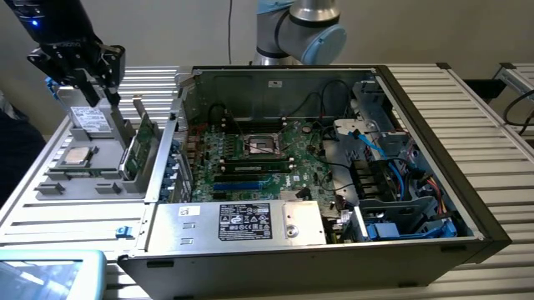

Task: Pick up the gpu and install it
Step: 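Pick up the gpu and move the gpu toward the slot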

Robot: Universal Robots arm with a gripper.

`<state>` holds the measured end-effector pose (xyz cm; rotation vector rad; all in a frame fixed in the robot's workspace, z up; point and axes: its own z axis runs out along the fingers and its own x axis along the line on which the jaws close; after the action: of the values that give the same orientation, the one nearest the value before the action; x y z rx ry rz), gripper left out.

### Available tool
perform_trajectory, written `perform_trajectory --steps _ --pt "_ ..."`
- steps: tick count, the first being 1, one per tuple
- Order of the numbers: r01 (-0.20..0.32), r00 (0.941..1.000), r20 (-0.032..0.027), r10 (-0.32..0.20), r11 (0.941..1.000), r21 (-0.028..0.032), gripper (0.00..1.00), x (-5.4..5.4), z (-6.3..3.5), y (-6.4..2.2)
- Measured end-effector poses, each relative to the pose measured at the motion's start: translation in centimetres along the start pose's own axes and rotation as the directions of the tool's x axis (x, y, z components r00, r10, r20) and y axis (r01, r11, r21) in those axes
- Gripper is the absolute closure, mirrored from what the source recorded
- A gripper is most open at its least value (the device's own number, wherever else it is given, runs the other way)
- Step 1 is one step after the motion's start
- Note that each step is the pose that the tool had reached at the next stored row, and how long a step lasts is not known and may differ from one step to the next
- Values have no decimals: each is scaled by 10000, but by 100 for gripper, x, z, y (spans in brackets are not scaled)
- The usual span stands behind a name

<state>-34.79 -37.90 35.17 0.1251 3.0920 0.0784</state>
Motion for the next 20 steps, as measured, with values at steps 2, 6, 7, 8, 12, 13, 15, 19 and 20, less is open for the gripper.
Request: perform_trajectory --steps 2,6,7,8,12,13,15,19,20 --pt "-76 10000 25 76 10000 2 56 6 28 -2" --pt "-249 9997 89 249 9997 2 56 10 80 -5" --pt "-254 9996 90 254 9997 -1 56 10 97 -11" --pt "-257 9996 93 258 9997 -12 56 11 115 -18" --pt "-261 9996 105 263 9996 -136 56 10 169 -62" --pt "-264 9996 105 266 9995 -185 56 9 180 -76" --pt "-270 9996 102 272 9993 -275 56 8 203 -109" --pt "-280 9995 113 284 9988 -390 56 7 262 -151" --pt "-285 9995 113 290 9988 -392 56 9 281 -152"
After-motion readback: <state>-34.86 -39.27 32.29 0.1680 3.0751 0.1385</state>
